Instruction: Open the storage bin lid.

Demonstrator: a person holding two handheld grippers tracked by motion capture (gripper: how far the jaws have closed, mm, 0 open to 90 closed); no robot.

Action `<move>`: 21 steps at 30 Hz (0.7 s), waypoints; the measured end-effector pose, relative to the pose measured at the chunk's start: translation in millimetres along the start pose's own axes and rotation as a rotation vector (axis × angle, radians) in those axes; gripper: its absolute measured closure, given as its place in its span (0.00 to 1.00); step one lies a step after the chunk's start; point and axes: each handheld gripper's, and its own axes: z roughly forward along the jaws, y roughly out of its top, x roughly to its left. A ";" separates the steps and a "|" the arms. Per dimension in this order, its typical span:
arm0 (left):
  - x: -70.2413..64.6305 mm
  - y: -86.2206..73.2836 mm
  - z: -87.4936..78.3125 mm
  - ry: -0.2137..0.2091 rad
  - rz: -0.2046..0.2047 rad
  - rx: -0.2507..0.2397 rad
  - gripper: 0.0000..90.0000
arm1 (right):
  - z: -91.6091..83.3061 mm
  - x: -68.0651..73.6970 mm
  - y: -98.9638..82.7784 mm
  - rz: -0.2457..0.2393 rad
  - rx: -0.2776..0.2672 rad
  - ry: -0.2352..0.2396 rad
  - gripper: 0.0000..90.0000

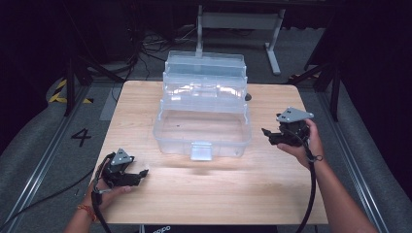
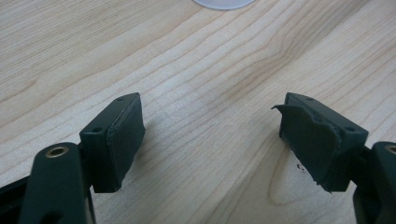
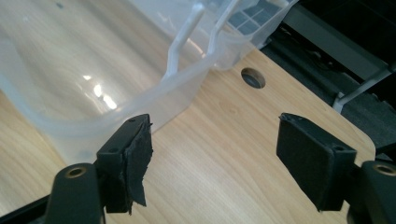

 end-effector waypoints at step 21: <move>-0.7 0.1 0.2 0.004 -0.005 0.000 0.25 | -11.9 18.2 -70.3 -0.007 0.096 -0.006 0.27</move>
